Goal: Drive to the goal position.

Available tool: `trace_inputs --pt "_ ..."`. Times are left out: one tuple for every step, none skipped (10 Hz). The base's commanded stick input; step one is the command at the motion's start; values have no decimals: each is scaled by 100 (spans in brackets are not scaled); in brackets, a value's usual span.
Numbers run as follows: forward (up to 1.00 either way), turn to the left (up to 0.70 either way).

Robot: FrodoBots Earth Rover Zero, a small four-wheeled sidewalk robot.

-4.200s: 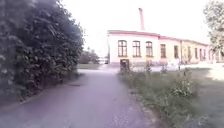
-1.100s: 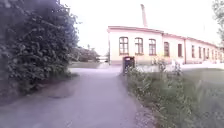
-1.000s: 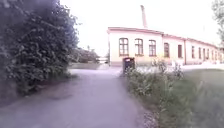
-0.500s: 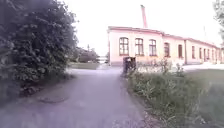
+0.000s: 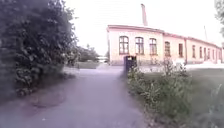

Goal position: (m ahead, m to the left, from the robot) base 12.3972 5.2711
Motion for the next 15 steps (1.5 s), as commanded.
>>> trace_inputs --pt "44 2" --pt "44 2" --pt "44 2" --pt "44 2" --pt "44 2" --pt "44 2" --pt "44 2" --pt "44 2" --pt "44 2" --pt "44 2" --pt "44 2" --pt "44 2" --pt "44 2" --pt "44 20" --pt "44 27"
